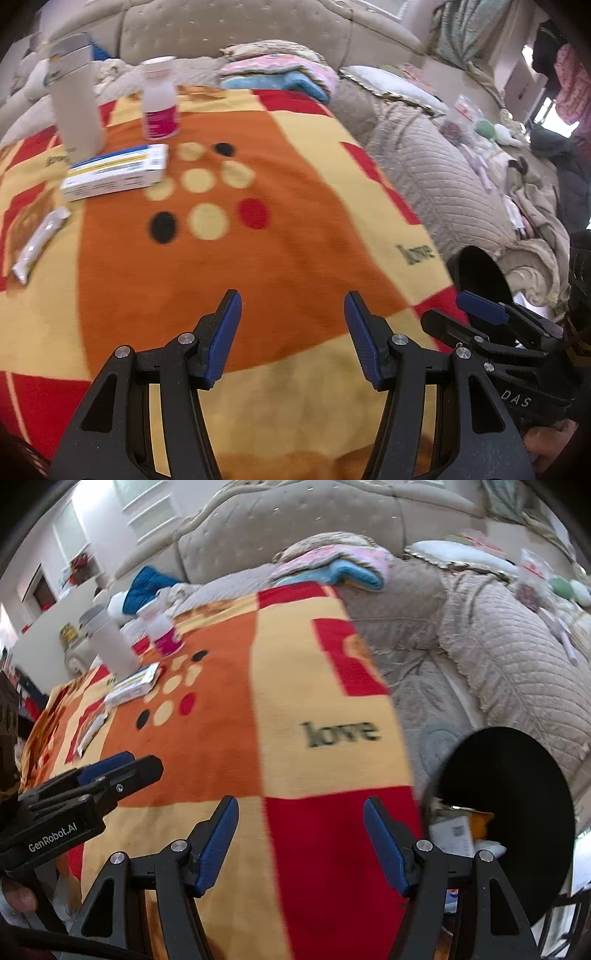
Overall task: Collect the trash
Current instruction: 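Bring both open tools back to the remaining items on the blanket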
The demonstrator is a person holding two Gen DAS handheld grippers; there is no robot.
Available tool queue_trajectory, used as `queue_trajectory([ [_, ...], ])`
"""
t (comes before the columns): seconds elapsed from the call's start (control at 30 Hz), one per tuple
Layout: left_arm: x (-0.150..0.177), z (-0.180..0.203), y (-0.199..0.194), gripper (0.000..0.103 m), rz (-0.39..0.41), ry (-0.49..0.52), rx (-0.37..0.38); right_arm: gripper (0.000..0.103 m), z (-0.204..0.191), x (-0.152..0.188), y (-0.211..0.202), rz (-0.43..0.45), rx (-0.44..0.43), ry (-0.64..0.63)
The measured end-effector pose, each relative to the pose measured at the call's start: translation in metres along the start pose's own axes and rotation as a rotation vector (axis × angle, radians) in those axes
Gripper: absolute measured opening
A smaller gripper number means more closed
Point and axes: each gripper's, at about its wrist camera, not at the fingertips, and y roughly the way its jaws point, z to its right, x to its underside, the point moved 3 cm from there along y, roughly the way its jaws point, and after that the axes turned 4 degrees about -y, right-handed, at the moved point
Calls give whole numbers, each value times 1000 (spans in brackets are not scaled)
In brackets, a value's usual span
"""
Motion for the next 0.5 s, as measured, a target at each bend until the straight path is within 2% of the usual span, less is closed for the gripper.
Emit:
queue_trajectory([
  [0.27,2,-55,-12,56,9,-44,-70,68,-51,-8,25,-29,-42,-102],
  [0.5,-8,-125,-25,56,28,-79,-147,68,-84,-19,41,-49,-75,-164],
])
